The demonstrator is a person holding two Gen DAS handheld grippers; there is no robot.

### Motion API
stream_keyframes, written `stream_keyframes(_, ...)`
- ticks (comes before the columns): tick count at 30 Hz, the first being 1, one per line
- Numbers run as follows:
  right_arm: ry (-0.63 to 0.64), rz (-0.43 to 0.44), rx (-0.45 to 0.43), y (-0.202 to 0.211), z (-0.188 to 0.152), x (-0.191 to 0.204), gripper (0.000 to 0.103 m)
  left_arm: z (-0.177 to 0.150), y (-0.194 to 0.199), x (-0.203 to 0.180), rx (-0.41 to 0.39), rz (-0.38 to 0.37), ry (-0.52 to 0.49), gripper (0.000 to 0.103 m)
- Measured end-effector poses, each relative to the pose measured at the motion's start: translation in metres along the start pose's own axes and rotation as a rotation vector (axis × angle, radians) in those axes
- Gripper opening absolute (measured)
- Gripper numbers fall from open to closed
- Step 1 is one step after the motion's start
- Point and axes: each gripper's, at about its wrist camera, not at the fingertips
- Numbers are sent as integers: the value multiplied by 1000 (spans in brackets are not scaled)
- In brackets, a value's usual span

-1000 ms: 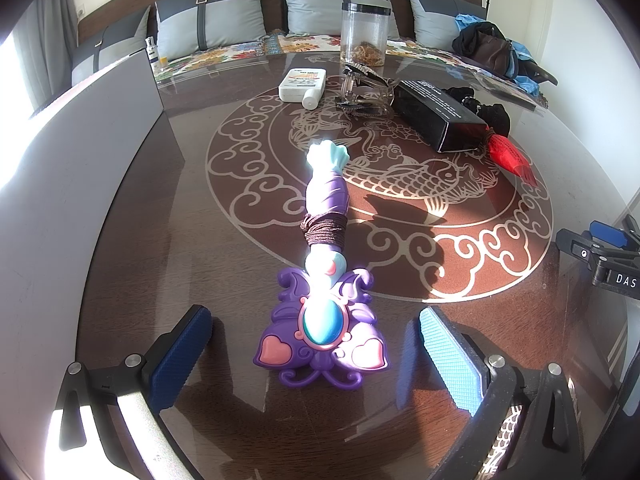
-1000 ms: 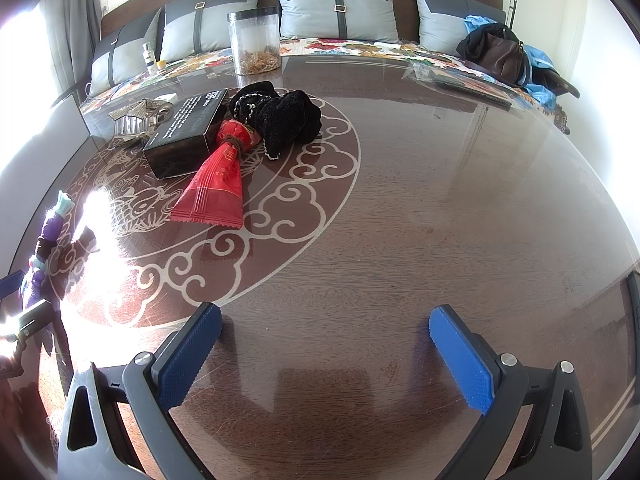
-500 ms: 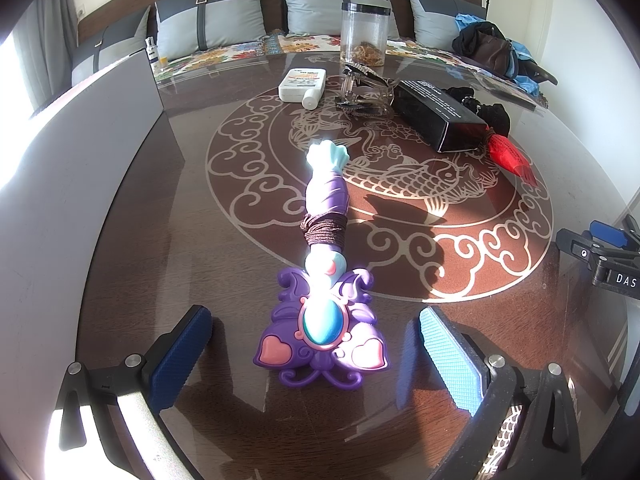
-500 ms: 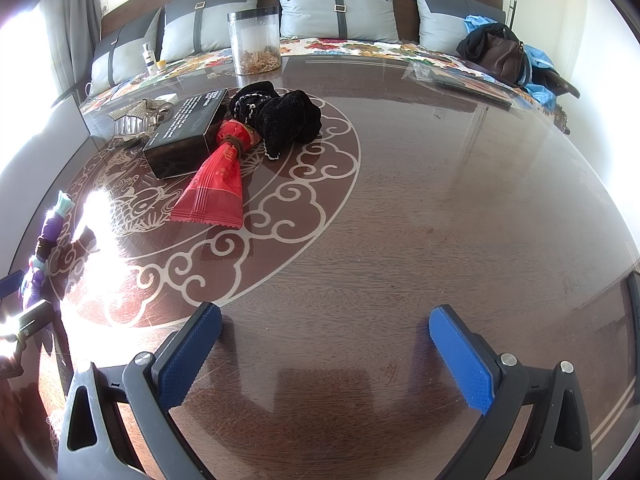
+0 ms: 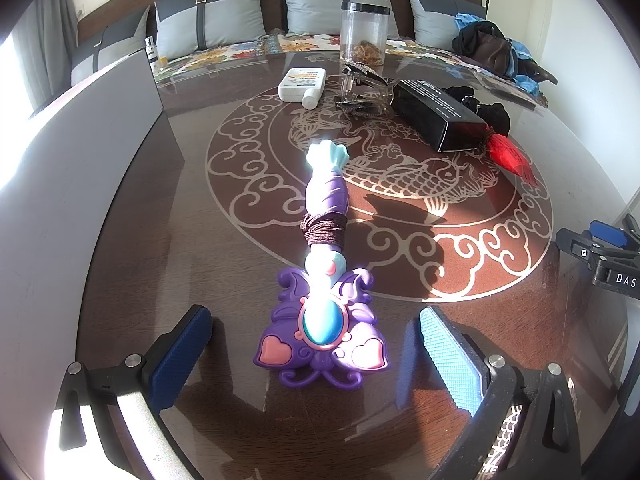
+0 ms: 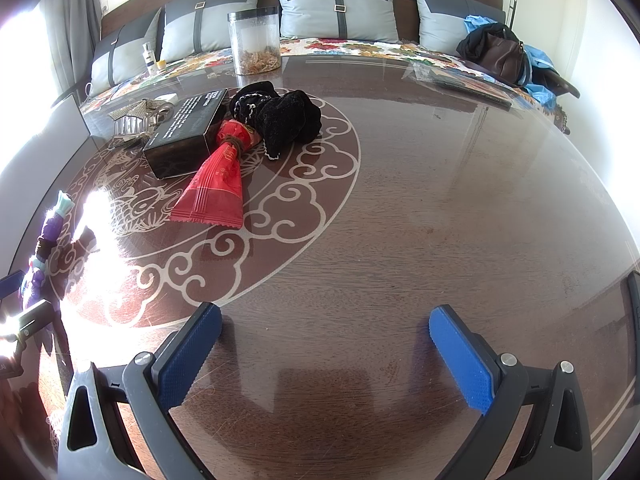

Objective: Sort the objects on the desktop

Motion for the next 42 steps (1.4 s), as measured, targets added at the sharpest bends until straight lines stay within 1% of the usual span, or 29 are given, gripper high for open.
stream_keyframes(2,0,0,0,0,0,0,103,2,-1,0,17,-2,-4,103)
stream_keyframes(4,0,0,0,0,0,0,103,7,-4,0,58,7,10,103)
stream_keyframes(9,0,0,0,0,0,0,103,26,-20,-1,195,74,106,103)
stream_keyframes(10,0,0,0,0,0,0,103,29,-22,0,222,75,107,103)
stream_keyframes(12,0,0,0,0,0,0,103,31,-24,1,233,50,72,103)
stream_keyframes(13,0,0,0,0,0,0,103,29,-21,3,219,44,55,99)
stream_keyframes(14,0,0,0,0,0,0,103,27,-16,4,186,36,42,91)
stream_keyframes(15,0,0,0,0,0,0,103,24,-9,6,151,28,29,69)
stream_keyframes(16,0,0,0,0,0,0,103,22,-4,8,133,15,21,60)
stream_keyframes(17,0,0,0,0,0,0,103,19,0,10,123,9,10,47)
stream_keyframes(20,1,5,11,0,1,0,103,7,11,20,113,-35,23,46)
stream_keyframes(21,0,19,66,-4,8,0,103,1,15,23,106,-45,31,46)
stream_keyframes(22,-10,65,119,-6,18,1,99,-4,19,27,96,-54,37,46)
stream_keyframes(23,-30,151,133,-5,29,1,82,-8,23,29,90,-58,41,46)
stream_keyframes(24,-42,219,137,-3,41,4,68,-11,26,30,88,-62,43,46)
stream_keyframes(25,-30,239,150,-4,54,10,67,-14,28,30,90,-67,47,46)
stream_keyframes(26,-3,240,164,-7,67,18,67,-15,30,29,90,-75,55,46)
stream_keyframes(28,47,245,224,-23,88,37,67,-15,34,27,93,-97,77,46)
stream_keyframes(29,63,231,249,-33,96,45,67,-18,37,27,93,-104,84,46)
stream_keyframes(31,79,200,249,-47,109,56,67,-22,40,27,89,-108,91,46)
stream_keyframes(32,84,188,256,-54,113,61,66,-25,43,27,87,-109,89,46)
stream_keyframes(34,94,189,306,-69,113,68,37,-32,49,28,84,-115,90,46)
stream_keyframes(35,122,170,296,-69,112,69,26,-35,53,30,80,-120,97,46)
stream_keyframes(36,143,169,295,-67,110,71,23,-37,57,31,72,-127,107,46)
stream_keyframes(38,150,185,290,-55,102,67,21,-40,68,34,45,-150,132,46)
stream_keyframes(40,137,235,267,-30,91,61,21,-39,80,34,17,-177,148,46)
stream_keyframes(42,109,300,267,-4,76,50,20,-37,89,32,-6,-201,150,46)
Point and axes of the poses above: each gripper's, at about its wrist camera, not at the fingertips, and y roughly against the way its jaws point, x to its left, z to its top, and after that the axes turned 6 degrees about -x, right-handed
